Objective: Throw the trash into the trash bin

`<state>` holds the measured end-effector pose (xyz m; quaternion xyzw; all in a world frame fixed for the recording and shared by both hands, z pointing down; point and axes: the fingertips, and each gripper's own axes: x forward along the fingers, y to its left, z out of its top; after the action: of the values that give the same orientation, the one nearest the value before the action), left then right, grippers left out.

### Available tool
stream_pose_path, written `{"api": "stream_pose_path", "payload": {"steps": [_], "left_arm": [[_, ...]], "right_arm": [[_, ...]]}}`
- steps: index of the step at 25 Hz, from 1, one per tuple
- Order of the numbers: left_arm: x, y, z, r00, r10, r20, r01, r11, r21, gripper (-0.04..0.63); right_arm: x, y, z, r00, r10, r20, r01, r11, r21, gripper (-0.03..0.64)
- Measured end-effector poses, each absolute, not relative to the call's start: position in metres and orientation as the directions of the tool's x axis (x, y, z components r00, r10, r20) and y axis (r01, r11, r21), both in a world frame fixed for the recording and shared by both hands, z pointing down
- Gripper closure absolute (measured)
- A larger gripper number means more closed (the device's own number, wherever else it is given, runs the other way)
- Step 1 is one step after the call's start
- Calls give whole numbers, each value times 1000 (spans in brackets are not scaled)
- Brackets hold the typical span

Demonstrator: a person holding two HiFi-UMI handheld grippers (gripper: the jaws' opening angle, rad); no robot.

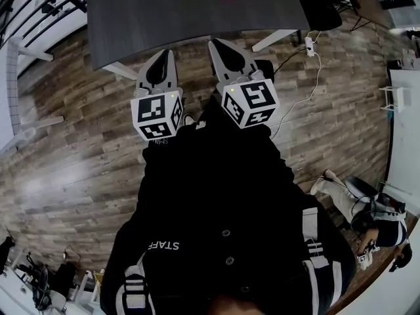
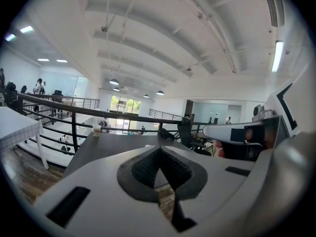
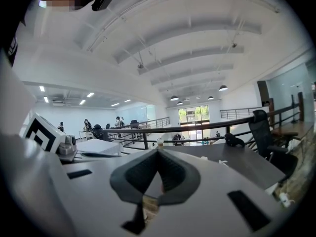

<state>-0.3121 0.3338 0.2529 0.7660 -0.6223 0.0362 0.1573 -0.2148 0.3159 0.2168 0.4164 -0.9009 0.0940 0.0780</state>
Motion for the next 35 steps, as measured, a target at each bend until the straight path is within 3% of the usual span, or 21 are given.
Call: {"api": "stream_pose_path", "payload": {"steps": [14,35], "left_arm": [[-321,246,275,136,-944,299,-978,-81,190,595],[-245,31,285,90,-926,367,-990,-41,138,595]], "right_arm": [[-203,212,233,-671,-709,219,-740,661,-127,603],[-153,4,273,-726,-614,310,-681,703,-205,601]]}}
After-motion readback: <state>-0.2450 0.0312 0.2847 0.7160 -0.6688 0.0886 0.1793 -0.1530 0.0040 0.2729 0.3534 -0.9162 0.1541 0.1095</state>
